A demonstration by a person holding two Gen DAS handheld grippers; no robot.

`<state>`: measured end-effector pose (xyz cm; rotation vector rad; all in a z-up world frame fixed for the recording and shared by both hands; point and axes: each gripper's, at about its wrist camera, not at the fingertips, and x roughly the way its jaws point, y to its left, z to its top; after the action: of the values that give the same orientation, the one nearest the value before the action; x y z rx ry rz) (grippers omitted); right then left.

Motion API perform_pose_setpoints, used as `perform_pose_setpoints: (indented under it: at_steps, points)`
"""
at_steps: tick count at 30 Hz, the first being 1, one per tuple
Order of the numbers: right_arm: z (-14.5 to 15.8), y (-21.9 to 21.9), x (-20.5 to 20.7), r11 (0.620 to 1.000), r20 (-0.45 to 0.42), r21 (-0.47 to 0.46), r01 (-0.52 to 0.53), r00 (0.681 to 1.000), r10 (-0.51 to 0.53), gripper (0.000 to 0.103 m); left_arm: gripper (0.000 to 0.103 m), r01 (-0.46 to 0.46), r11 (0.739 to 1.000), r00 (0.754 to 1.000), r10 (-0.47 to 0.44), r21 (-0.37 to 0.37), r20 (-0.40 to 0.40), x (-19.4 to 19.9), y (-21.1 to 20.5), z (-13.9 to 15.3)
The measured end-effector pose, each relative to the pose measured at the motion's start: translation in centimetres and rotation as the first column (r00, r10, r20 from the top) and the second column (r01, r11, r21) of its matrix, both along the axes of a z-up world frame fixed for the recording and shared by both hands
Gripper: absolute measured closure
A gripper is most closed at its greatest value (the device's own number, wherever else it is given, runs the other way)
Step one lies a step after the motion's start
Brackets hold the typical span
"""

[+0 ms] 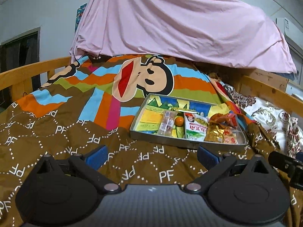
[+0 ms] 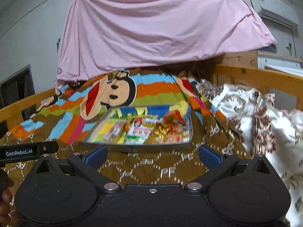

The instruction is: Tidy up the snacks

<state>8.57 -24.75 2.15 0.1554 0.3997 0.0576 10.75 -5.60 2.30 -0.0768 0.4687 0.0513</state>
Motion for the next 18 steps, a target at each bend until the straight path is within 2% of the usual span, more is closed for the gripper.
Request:
perform_pose_setpoints:
  at_steps: [18]
  points:
    - [-2.4, 1.7, 0.6, 0.999, -0.121, -0.031, 0.026, 0.992, -0.030, 0.001, 0.001, 0.007, 0.994, 0.999, -0.003, 0.107, -0.044, -1.0, 1.7, -2.2]
